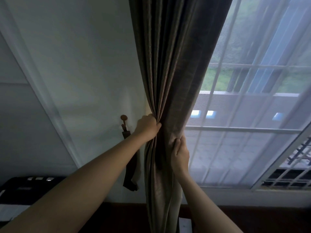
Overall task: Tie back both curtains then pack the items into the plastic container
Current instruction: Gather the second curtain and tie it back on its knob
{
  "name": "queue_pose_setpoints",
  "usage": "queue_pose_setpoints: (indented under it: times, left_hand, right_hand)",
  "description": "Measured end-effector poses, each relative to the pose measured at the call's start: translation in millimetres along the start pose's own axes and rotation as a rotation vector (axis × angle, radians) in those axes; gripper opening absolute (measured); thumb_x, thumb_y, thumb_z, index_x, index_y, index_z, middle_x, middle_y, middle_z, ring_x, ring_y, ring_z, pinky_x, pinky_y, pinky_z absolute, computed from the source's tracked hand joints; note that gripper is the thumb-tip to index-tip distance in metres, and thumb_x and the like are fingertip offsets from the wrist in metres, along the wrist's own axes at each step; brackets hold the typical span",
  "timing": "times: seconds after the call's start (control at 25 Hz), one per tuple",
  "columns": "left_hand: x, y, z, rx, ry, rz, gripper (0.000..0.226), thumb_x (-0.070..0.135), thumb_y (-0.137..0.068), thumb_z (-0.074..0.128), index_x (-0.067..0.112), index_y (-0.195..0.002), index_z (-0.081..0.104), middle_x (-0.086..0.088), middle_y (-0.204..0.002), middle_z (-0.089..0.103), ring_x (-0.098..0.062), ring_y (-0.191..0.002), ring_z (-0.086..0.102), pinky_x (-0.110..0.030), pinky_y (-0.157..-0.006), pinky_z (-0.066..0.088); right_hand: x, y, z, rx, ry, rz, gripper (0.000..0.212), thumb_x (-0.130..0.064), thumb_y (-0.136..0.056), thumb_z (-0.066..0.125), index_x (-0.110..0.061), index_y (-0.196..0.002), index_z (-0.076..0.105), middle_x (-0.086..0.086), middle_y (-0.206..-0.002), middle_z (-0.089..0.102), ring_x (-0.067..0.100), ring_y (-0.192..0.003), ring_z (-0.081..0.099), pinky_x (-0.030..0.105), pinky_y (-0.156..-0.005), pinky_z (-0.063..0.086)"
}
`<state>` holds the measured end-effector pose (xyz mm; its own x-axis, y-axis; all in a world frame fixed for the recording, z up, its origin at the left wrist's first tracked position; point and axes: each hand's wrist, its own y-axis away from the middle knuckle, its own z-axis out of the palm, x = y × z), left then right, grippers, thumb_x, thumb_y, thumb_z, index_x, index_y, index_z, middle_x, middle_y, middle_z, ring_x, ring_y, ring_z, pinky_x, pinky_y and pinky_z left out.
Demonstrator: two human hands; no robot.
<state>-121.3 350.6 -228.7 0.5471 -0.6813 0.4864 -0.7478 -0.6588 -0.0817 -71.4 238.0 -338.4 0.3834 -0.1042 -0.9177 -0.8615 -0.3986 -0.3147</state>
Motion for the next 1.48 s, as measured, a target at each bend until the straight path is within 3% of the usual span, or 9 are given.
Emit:
queue_pose_setpoints:
  times: [0.12, 0.28, 0.4, 0.64, 0.8, 0.88, 1.08, 1.32, 1.48]
  left_hand:
    - [2, 2, -1, 0.009, -0.007, -0.002, 0.031, 0.028, -0.096, 0.045, 0.000, -0.110, 0.052, -0.011, -0.096, 0.057, -0.023, -0.083, 0.056, -0.027, -0.066, 0.040]
    - [4, 4, -2, -0.025, 0.070, 0.032, 0.029, 0.026, -0.096, 0.046, 0.000, -0.109, 0.054, -0.009, -0.090, 0.058, -0.023, -0.076, 0.058, -0.031, -0.070, 0.050]
    - [7, 5, -4, -0.061, 0.083, 0.060, 0.027, 0.025, -0.096, 0.044, 0.002, -0.106, 0.055, -0.014, -0.096, 0.063, -0.029, -0.080, 0.063, -0.036, -0.077, 0.055]
    - [12, 6, -13, -0.221, 0.104, 0.122, 0.021, 0.024, -0.093, 0.046, 0.013, -0.108, 0.056, -0.002, -0.085, 0.061, -0.019, -0.066, 0.064, -0.024, -0.061, 0.053]
    - [17, 2, -25, -0.397, 0.282, 0.029, 0.023, 0.012, -0.080, 0.054, 0.015, -0.102, 0.062, -0.007, -0.100, 0.065, -0.020, -0.086, 0.066, -0.031, -0.076, 0.058]
    - [23, 2, -25, -0.443, 0.286, 0.041, 0.024, 0.019, -0.075, 0.062, 0.016, -0.099, 0.065, -0.007, -0.101, 0.067, -0.017, -0.089, 0.065, -0.030, -0.074, 0.059]
    - [27, 3, -10, -0.297, 0.149, 0.077, 0.067, 0.056, -0.065, 0.074, 0.025, -0.122, 0.058, 0.002, -0.109, 0.064, -0.016, -0.091, 0.064, -0.022, -0.054, 0.054]
    - [34, 9, -10, -0.113, 0.011, 0.032, 0.050, 0.053, -0.067, 0.069, 0.017, -0.101, 0.061, 0.003, -0.082, 0.061, -0.012, -0.063, 0.060, -0.018, -0.041, 0.043]
    - [35, 9, -4, -0.106, 0.089, -0.061, 0.057, 0.055, -0.068, 0.065, 0.018, -0.111, 0.058, 0.003, -0.085, 0.066, -0.013, -0.041, 0.061, -0.015, -0.037, 0.041]
  right_hand:
    - [-1, -4, 3, -0.032, -0.005, 0.078, 0.038, -0.027, -0.102, 0.026, -0.021, -0.136, 0.042, 0.001, -0.111, 0.064, 0.019, -0.098, 0.060, 0.028, -0.082, 0.044]
    - [-9, -7, 2, -0.225, -0.264, 0.116, 0.035, -0.021, -0.103, 0.027, -0.017, -0.130, 0.049, -0.006, -0.119, 0.059, -0.001, -0.108, 0.054, 0.015, -0.095, 0.040]
    - [-10, -9, 3, -0.291, -0.349, 0.133, 0.030, -0.018, -0.103, 0.028, -0.022, -0.117, 0.054, -0.011, -0.109, 0.061, -0.010, -0.100, 0.055, 0.005, -0.088, 0.040]
    - [7, -13, 15, -0.313, -0.233, 0.148, 0.045, -0.042, -0.097, 0.021, -0.023, -0.121, 0.054, 0.004, -0.120, 0.058, 0.014, -0.117, 0.052, 0.040, -0.106, 0.038]
    - [2, -9, 17, -0.329, -0.314, 0.096, 0.038, -0.043, -0.093, 0.023, -0.040, -0.119, 0.051, -0.008, -0.120, 0.058, -0.004, -0.113, 0.052, 0.020, -0.097, 0.042]
    - [4, -8, 20, -0.306, -0.327, 0.058, 0.033, -0.038, -0.096, 0.023, -0.044, -0.119, 0.046, -0.006, -0.123, 0.056, -0.001, -0.116, 0.052, 0.022, -0.098, 0.043]
    - [5, -6, 26, -0.245, -0.407, 0.013, 0.036, -0.019, -0.103, 0.023, -0.021, -0.137, 0.034, -0.005, -0.133, 0.048, 0.002, -0.123, 0.046, 0.016, -0.102, 0.040]
    - [-1, -1, 30, -0.262, -0.455, 0.096, 0.040, -0.022, -0.102, 0.025, -0.006, -0.134, 0.042, 0.001, -0.117, 0.059, 0.006, -0.108, 0.057, 0.015, -0.092, 0.048]
    - [-1, 1, 28, -0.221, -0.398, 0.046, 0.058, -0.041, -0.092, 0.026, -0.002, -0.129, 0.047, -0.004, -0.110, 0.059, 0.001, -0.103, 0.056, 0.013, -0.087, 0.046]
